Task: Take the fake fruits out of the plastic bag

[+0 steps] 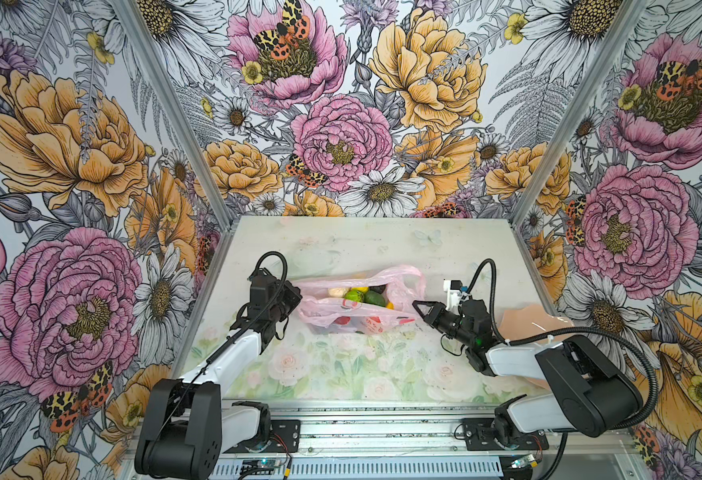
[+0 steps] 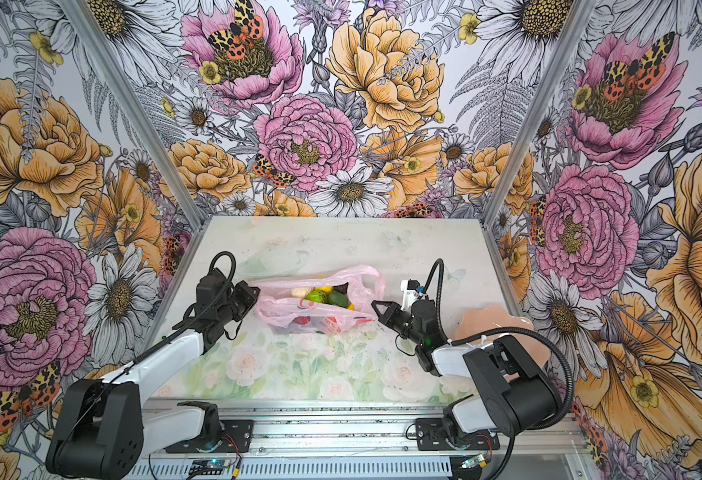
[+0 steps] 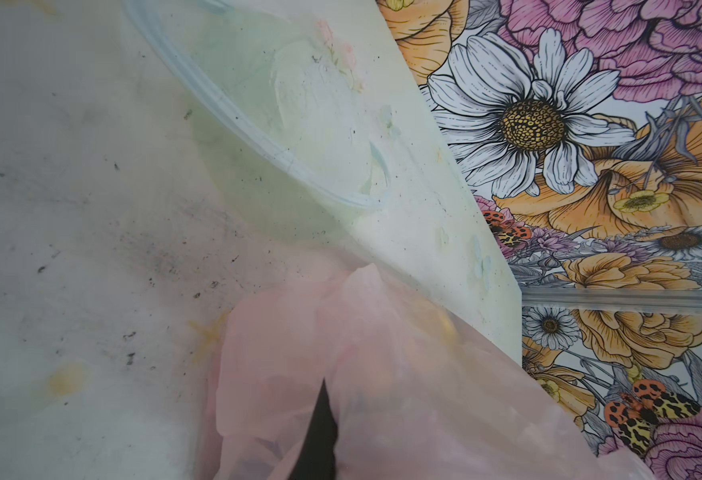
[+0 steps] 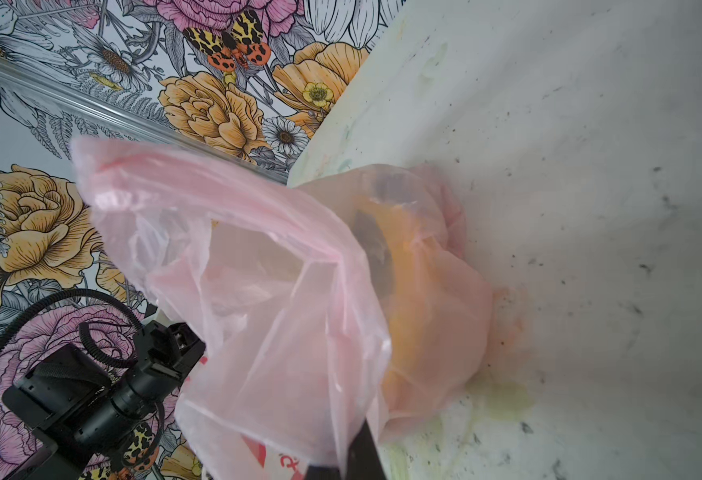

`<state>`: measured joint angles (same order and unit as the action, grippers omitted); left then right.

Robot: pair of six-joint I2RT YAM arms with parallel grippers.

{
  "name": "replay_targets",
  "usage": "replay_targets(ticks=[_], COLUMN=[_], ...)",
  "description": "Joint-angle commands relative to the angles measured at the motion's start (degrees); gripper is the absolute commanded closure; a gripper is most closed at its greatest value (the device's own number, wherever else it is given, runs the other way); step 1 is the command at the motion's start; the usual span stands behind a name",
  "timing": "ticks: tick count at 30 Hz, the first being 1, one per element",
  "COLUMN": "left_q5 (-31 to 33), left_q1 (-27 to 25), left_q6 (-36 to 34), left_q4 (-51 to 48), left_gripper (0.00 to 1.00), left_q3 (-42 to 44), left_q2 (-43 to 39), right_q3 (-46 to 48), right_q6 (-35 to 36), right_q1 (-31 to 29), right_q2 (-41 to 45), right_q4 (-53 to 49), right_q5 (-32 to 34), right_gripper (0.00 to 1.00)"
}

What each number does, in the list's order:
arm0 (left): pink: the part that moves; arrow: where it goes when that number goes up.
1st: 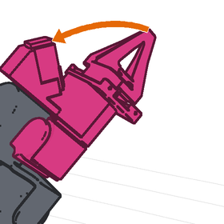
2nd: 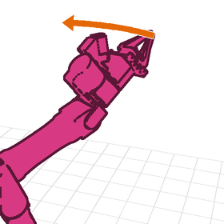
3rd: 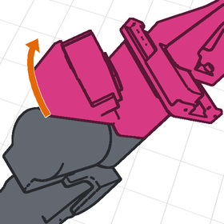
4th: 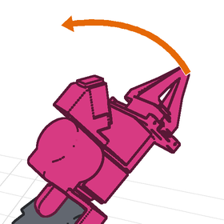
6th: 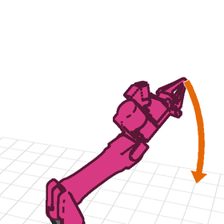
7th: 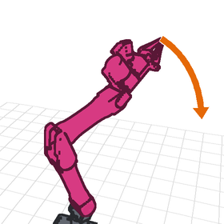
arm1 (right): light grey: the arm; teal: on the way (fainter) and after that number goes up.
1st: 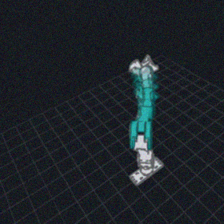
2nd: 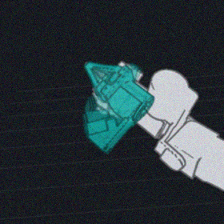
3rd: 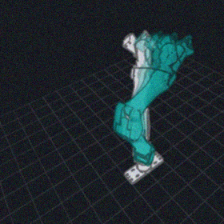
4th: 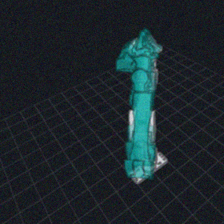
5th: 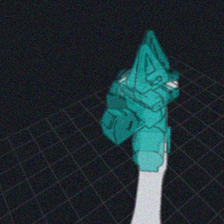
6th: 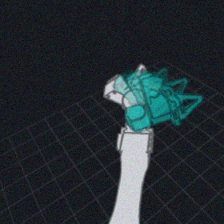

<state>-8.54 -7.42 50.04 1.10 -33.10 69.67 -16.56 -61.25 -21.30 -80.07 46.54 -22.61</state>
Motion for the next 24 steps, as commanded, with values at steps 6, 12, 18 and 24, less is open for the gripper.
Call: replay_targets(ticks=[6,12,18,24], left_q5=[6.98,12.84,14.22,14.60], left_q1=[-6.88,-9.75,-11.38,-12.35], left_q6=[-7.34,-9.87,-11.02,-11.64], left_q4=[-8.44,-12.05,-13.47,-14.54], left_gripper=[1.00,1.00,1.00,1.00], left_q3=[-7.95,-10.50,-12.15,-13.69], left_q2=[3.19,3.26,4.07,4.78], right_q3=[-15.54,-26.57,-38.06,-47.53], right_q6=[18.51,23.58,26.10,28.16], right_q1=[-6.60,-9.47,-15.43,-23.66], right_q2=[20.21,23.68,19.81,10.45], right_q4=[-51.34,-73.85,-85.36,-87.59], right_q5=[20.69,33.60,45.41,51.12], right_gripper=[0.30,0.08,0.04,0.03])
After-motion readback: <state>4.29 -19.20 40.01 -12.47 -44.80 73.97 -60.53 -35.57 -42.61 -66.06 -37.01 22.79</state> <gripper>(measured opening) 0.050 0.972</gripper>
